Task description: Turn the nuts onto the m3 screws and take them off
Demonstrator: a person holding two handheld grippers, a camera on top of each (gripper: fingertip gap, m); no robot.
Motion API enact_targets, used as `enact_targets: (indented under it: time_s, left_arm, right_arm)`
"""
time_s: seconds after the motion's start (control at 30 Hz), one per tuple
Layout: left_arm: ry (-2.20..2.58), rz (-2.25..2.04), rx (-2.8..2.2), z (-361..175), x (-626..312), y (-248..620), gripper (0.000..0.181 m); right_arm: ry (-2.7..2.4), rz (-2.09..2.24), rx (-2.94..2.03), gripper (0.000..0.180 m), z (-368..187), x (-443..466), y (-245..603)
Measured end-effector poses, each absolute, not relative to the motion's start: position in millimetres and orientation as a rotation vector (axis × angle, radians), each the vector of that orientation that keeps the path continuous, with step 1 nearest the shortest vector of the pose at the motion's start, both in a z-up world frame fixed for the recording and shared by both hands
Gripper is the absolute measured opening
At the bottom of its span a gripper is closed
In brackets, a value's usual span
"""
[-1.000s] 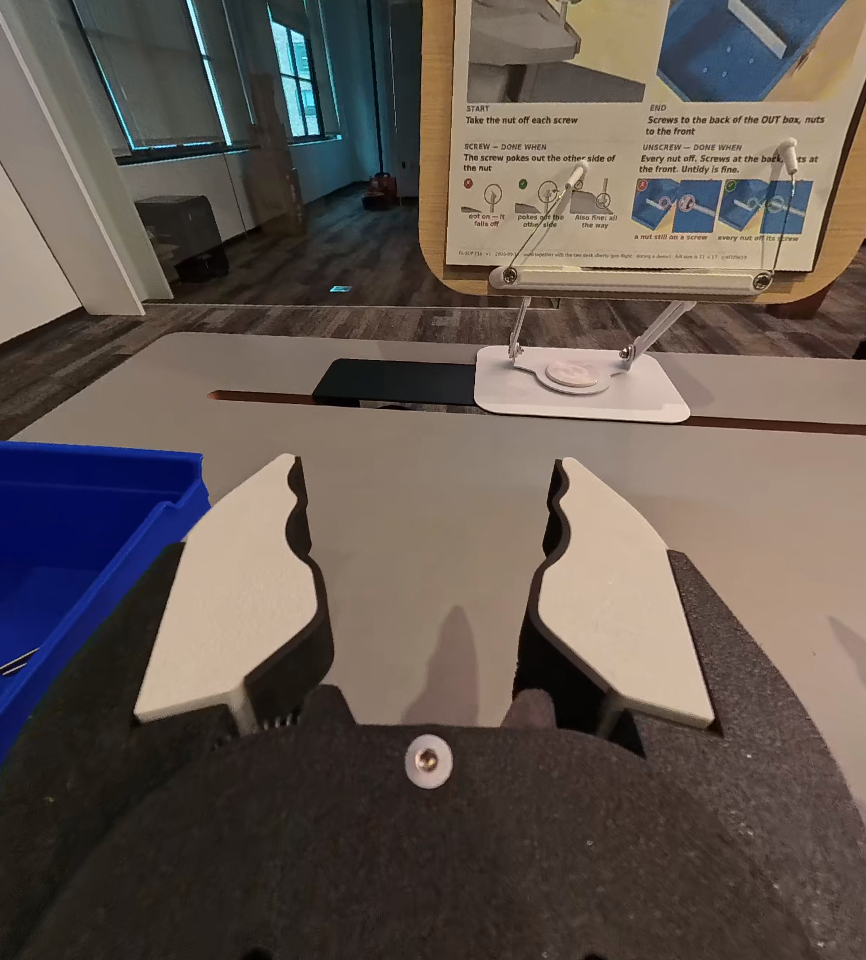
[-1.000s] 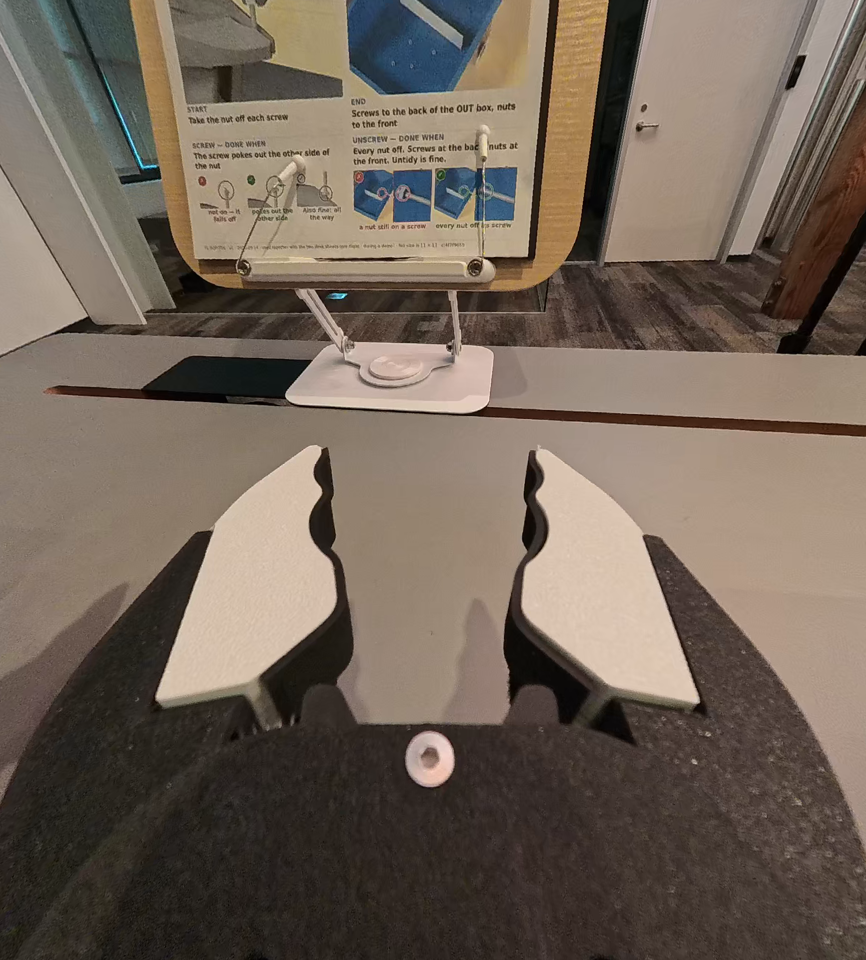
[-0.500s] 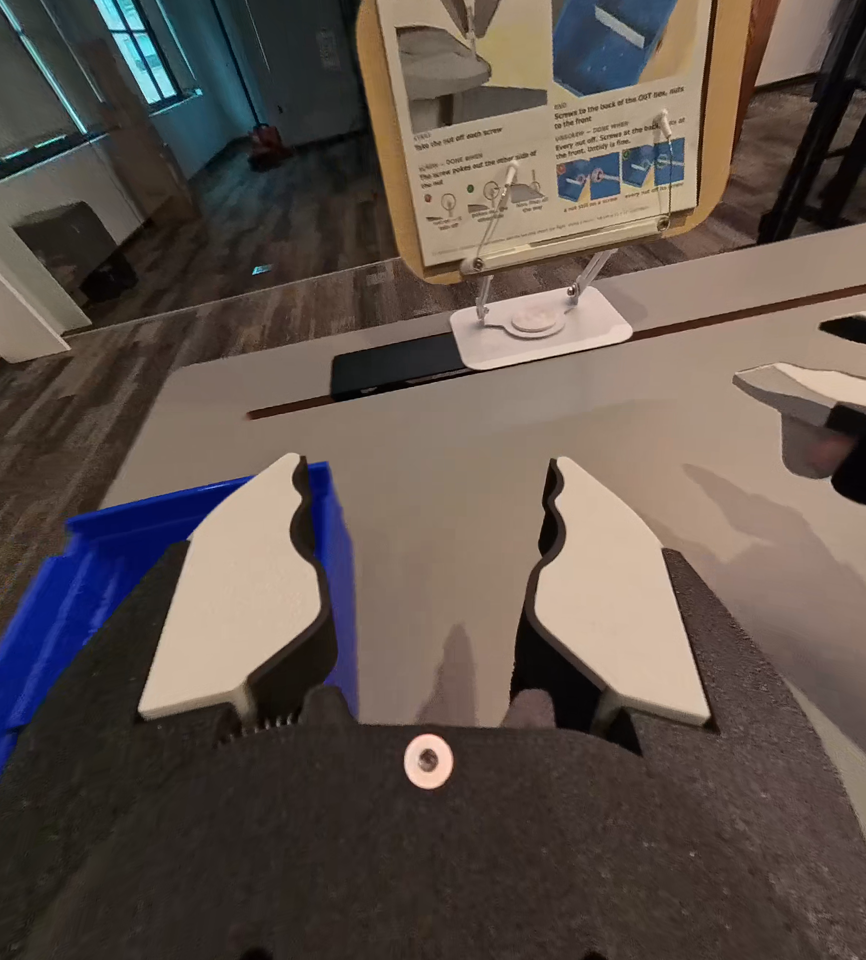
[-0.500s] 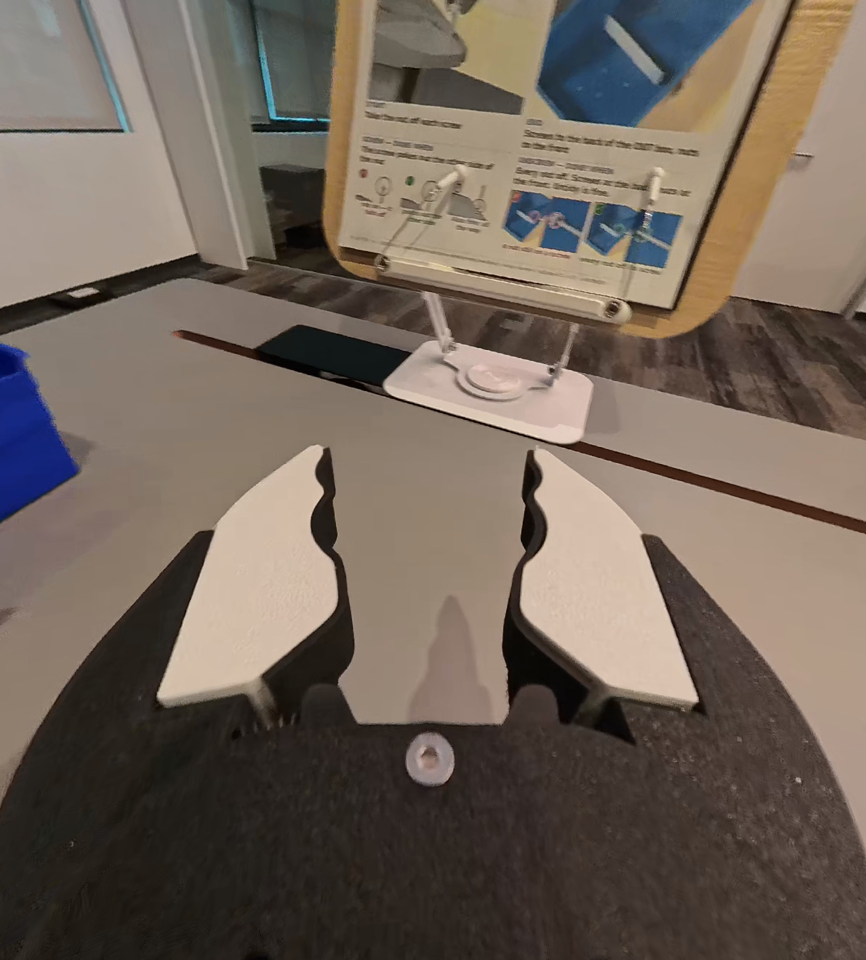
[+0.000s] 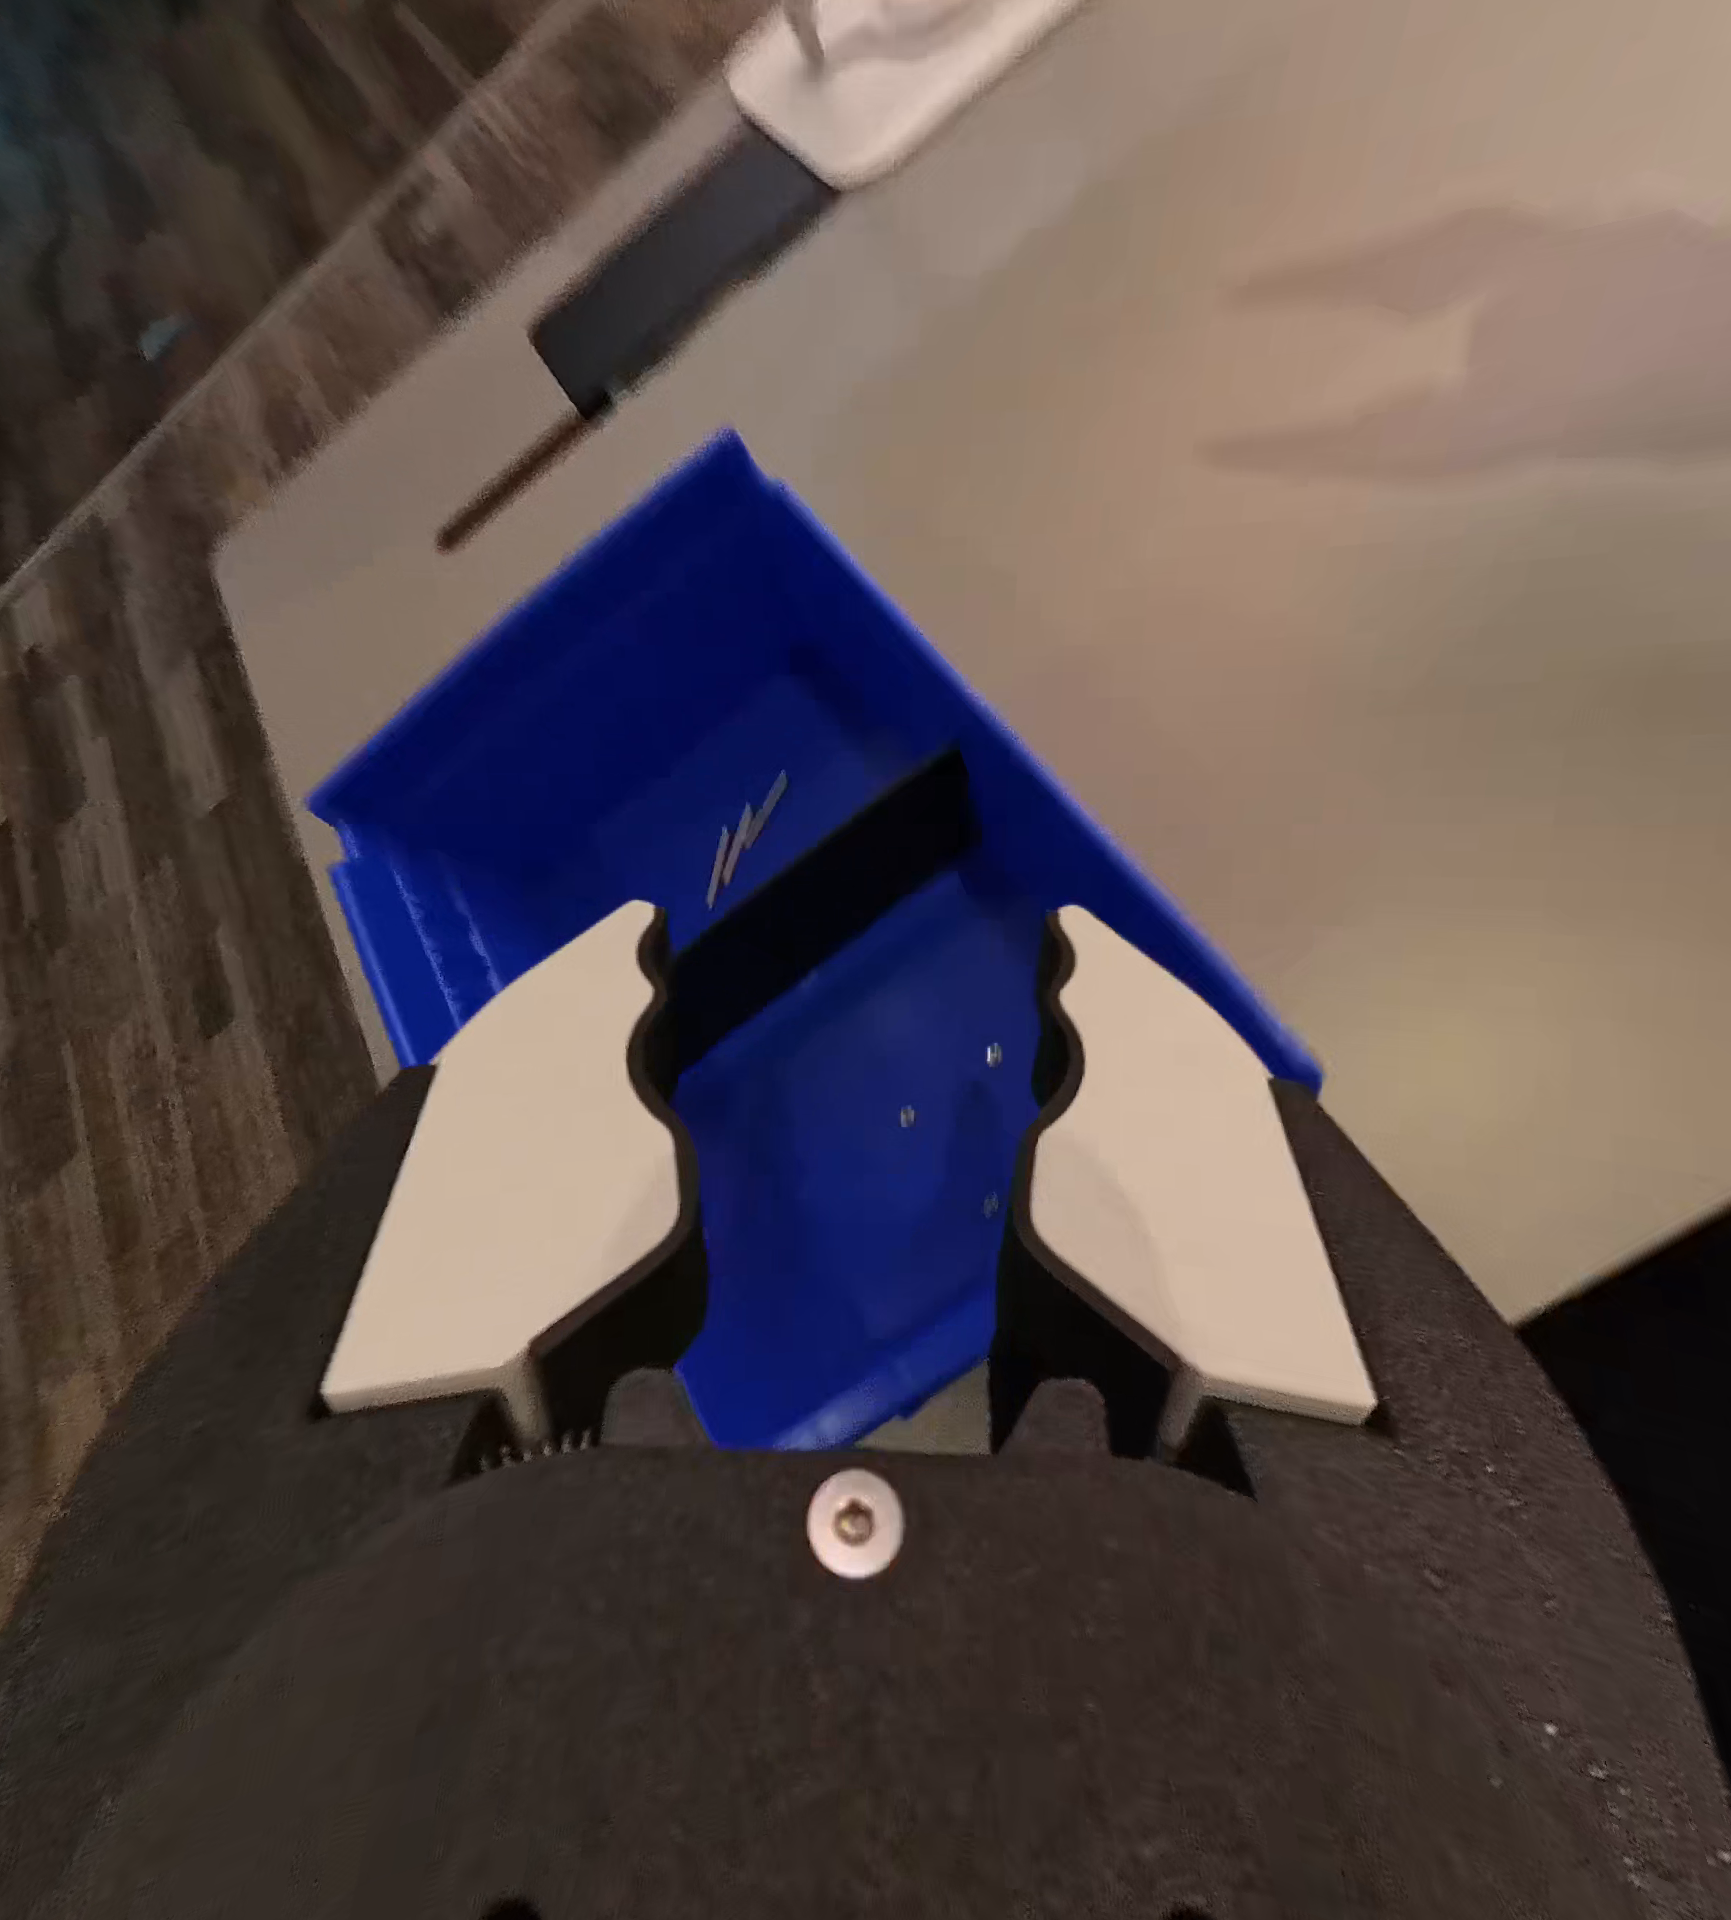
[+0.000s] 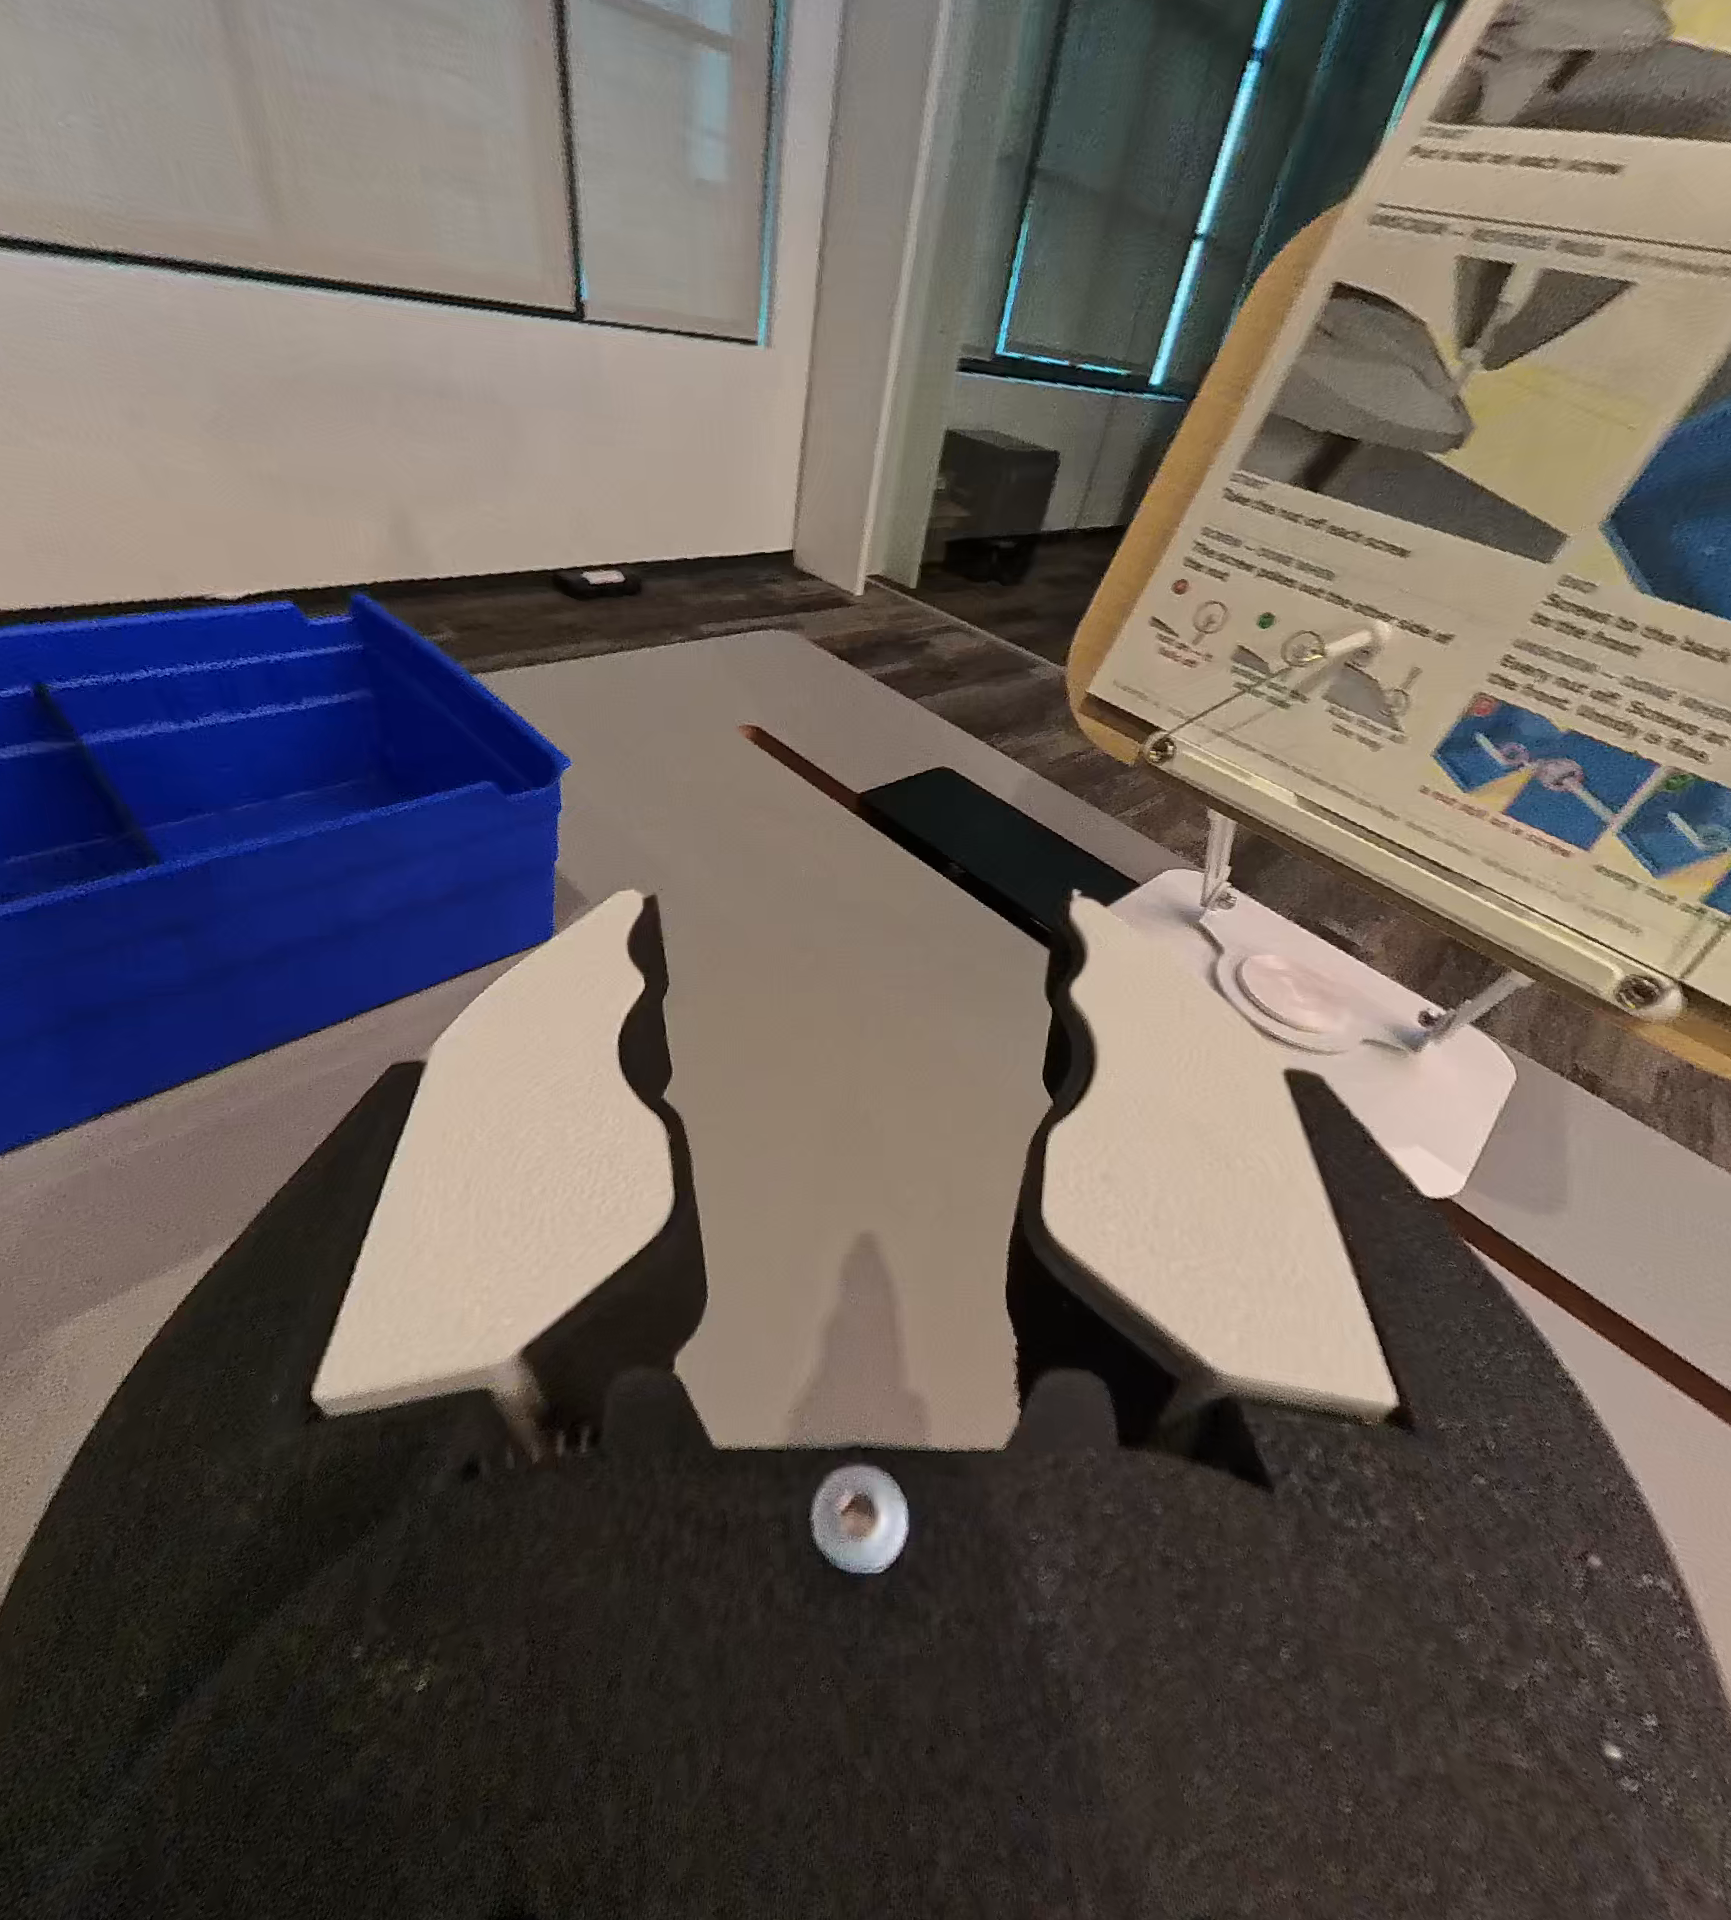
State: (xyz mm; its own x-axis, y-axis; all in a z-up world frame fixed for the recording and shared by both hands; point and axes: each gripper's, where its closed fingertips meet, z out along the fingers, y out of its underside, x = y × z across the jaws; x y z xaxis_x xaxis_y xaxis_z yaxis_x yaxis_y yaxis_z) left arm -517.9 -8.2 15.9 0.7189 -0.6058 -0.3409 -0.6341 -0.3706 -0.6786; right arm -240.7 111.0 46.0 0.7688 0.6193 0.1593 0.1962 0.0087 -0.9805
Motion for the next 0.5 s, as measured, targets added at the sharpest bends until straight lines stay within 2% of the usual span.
enact_targets:
  time_s: [0.23, 0.33, 0.4, 0.5]
  left_arm:
    - [1.276, 0.089, -2.27, -53, -547, -10, 0.056]
    - [1.306, 0.047, -2.367, -72, -550, -8, 0.042]
    - [1.354, 0.046, -2.395, -81, -552, -7, 0.046]
    - [1.441, 0.082, -2.426, -95, -558, -7, 0.039]
  right_arm:
    - [-0.772, 0.426, -1.492, 0.067, 59, -255, 110]
    - [-0.803, 0.418, -1.457, 0.066, 66, -256, 112]
    - [-0.817, 0.427, -1.432, 0.066, 71, -258, 113]
    - [-0.825, 0.452, -1.405, 0.065, 76, -257, 115]
